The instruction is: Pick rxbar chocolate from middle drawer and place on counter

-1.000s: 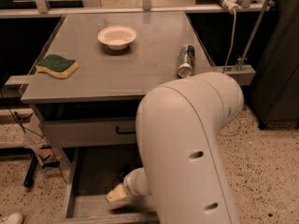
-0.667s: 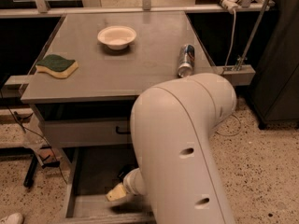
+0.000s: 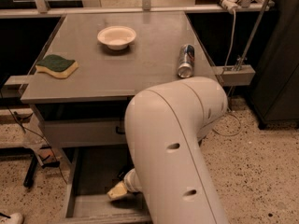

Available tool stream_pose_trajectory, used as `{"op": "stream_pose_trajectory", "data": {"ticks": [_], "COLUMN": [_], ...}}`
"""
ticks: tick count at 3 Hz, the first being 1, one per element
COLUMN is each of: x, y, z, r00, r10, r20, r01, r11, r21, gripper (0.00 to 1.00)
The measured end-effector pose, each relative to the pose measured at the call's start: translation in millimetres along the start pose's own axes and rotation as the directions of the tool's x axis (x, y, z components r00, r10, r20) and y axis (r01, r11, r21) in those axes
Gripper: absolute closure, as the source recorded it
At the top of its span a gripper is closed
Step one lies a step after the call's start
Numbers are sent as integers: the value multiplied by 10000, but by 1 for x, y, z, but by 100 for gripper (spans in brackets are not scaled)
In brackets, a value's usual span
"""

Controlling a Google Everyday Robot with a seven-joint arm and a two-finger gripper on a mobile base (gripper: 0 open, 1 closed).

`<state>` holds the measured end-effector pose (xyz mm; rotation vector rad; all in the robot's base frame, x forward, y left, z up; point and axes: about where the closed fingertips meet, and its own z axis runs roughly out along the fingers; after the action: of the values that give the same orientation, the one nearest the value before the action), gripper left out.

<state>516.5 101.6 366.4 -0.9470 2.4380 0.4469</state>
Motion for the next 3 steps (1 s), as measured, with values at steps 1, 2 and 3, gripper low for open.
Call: {"op": "stream_pose_trajectory", "data": {"ticks": [1, 2, 3], "x": [8, 18, 19], "y": [-10, -19, -20], "z": [11, 18, 18], "r00": [9998, 9994, 9993], "r10": [24, -19, -16], "r20": [-172, -357, -371], "r01": [-22, 28, 26], "r11": [9999, 9996, 9996], "r21": [124, 263, 269], "gripper": [0, 0, 19]}}
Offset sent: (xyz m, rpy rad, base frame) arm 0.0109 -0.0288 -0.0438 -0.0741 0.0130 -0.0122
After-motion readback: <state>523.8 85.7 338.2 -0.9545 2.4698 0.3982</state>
